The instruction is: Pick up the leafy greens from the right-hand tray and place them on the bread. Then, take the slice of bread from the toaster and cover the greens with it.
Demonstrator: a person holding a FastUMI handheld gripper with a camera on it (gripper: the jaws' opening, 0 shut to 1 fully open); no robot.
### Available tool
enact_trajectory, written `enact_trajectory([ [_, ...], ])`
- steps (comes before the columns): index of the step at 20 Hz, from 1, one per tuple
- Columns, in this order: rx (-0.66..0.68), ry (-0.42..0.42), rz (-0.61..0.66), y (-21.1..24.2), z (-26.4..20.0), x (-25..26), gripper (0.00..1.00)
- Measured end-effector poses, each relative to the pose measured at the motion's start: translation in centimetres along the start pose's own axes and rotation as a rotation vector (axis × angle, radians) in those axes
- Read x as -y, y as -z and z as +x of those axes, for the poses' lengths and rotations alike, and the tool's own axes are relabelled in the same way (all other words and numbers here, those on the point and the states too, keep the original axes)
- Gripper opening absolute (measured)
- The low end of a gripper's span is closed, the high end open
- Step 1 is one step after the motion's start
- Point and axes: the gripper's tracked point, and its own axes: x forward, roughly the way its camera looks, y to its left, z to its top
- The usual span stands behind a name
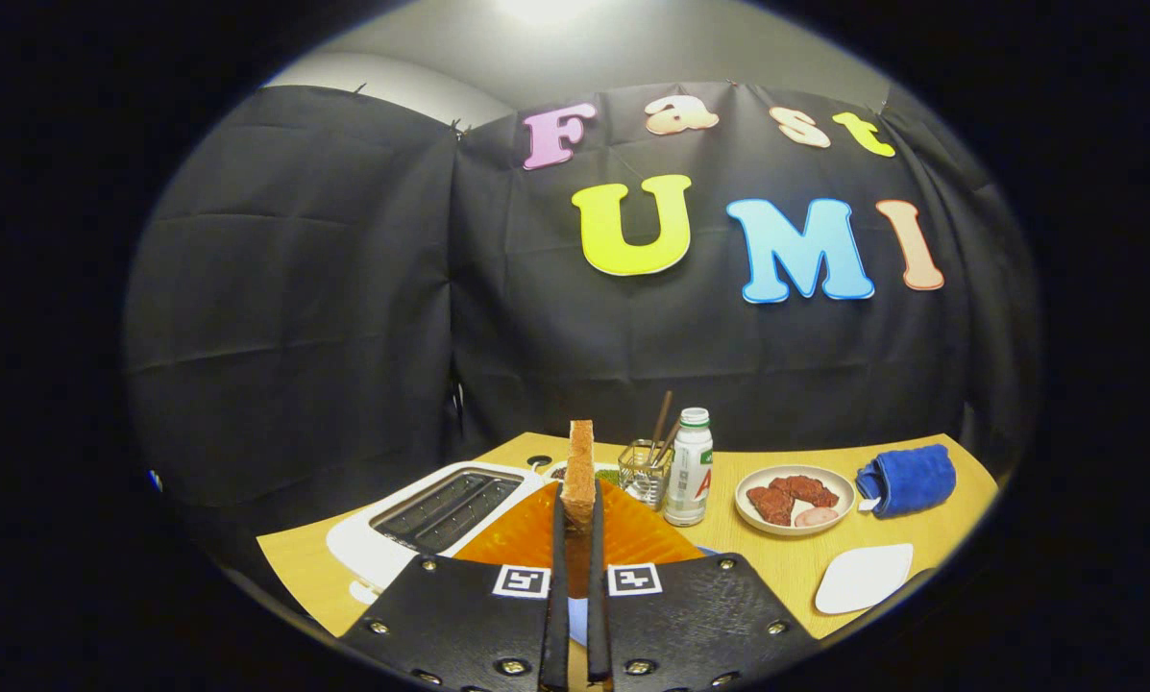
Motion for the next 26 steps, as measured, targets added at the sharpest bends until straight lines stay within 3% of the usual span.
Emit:
enact_trajectory([
  [6,-0.083,0.023,0.029,4.3,1.4,1.8,0.08],
  [10,-0.15,-0.005,0.079,7.4,2.0,1.6,0.08],
  [17,-0.155,0.013,0.073,9.1,2.7,2.1,0.08],
  [22,-0.145,0.054,-0.016,10.3,2.8,3.6,0.08],
  [26,-0.156,0.067,-0.071,11.3,2.5,4.1,0.14],
])
